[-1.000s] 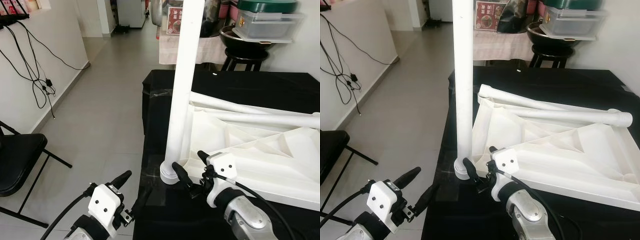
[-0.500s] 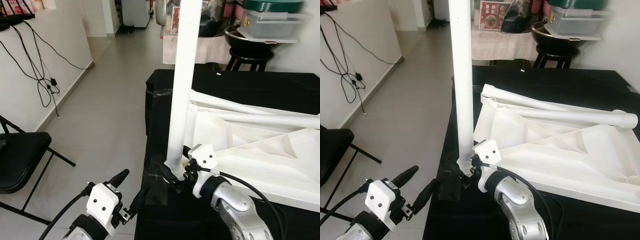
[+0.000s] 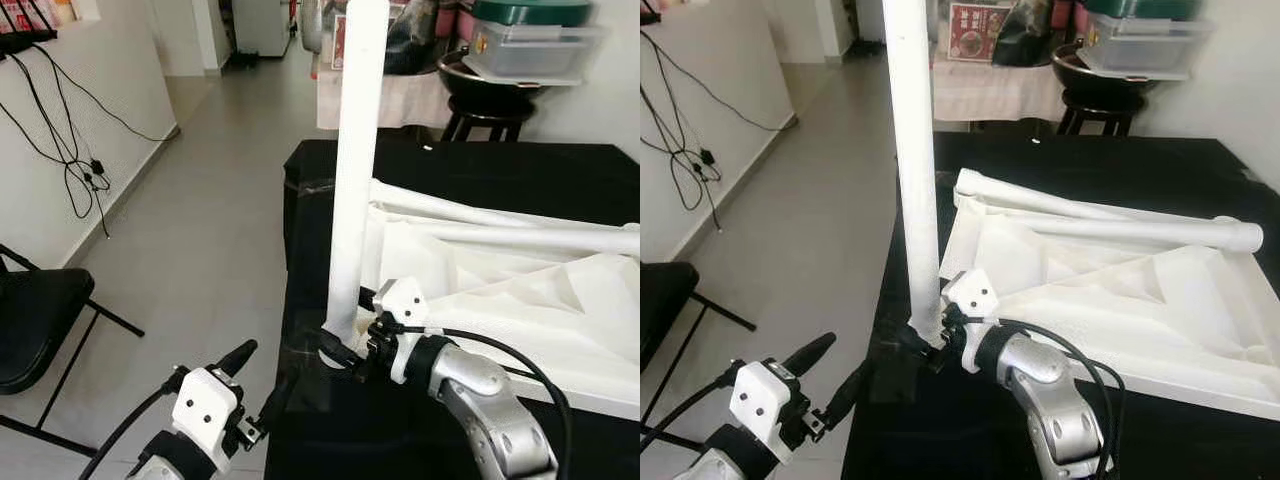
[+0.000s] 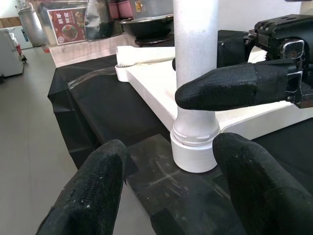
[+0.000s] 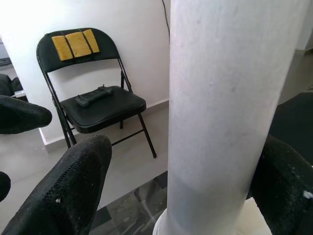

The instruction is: Building children table

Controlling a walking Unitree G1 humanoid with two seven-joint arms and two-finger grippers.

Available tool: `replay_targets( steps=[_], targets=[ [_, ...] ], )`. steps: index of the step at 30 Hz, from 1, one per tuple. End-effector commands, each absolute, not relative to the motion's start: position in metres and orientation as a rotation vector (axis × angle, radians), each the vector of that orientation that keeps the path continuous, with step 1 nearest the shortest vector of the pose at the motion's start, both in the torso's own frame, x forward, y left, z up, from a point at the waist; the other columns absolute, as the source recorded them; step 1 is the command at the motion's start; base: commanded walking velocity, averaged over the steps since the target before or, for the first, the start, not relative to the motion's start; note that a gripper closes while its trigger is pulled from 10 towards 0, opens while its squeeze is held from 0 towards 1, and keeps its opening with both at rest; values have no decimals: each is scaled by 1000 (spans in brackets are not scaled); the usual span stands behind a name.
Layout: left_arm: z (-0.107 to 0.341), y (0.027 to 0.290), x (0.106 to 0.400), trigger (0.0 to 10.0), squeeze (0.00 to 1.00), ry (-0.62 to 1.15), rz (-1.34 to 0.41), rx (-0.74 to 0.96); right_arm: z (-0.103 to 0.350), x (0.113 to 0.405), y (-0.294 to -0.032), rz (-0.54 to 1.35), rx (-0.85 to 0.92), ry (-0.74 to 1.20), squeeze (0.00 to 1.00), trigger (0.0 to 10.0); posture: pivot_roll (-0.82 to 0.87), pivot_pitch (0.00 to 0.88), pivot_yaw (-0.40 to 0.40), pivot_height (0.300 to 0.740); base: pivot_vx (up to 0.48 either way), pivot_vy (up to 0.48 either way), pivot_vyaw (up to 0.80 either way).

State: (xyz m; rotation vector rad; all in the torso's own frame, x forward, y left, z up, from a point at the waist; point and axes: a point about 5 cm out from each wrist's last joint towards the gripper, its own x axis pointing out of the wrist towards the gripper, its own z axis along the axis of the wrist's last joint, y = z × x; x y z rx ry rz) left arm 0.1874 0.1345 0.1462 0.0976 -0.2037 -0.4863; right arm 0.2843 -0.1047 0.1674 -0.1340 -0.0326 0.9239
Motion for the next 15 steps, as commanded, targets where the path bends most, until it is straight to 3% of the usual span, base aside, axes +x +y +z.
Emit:
replay_targets(
  steps=[1,3,8,9,10,15],
  targets=[
    [145,132,185,10000,0,-193,-493,82,167,288,-96,998,-139,-35,0,10000,61,129,-35,740,0,0,0],
    [146,128,181,10000,0,-187,-509,67,176,312,-98,1110,-180,-21,0,10000,72,142,-43,740,0,0,0],
    [148,124,175,10000,0,-185,-518,58,187,323,-102,1245,-202,4,0,10000,85,162,-55,740,0,0,0],
    [149,123,173,10000,0,-184,-519,56,190,325,-103,1278,-209,6,0,4667,87,167,-57,740,0,0,0],
    [149,123,172,10000,0,-183,-520,54,193,328,-103,1305,-210,13,0,0,89,170,-59,740,0,0,0],
    [150,122,170,10000,0,-182,-521,51,197,332,-105,1337,-218,22,0,0,90,176,-60,740,0,0,0]
  ],
)
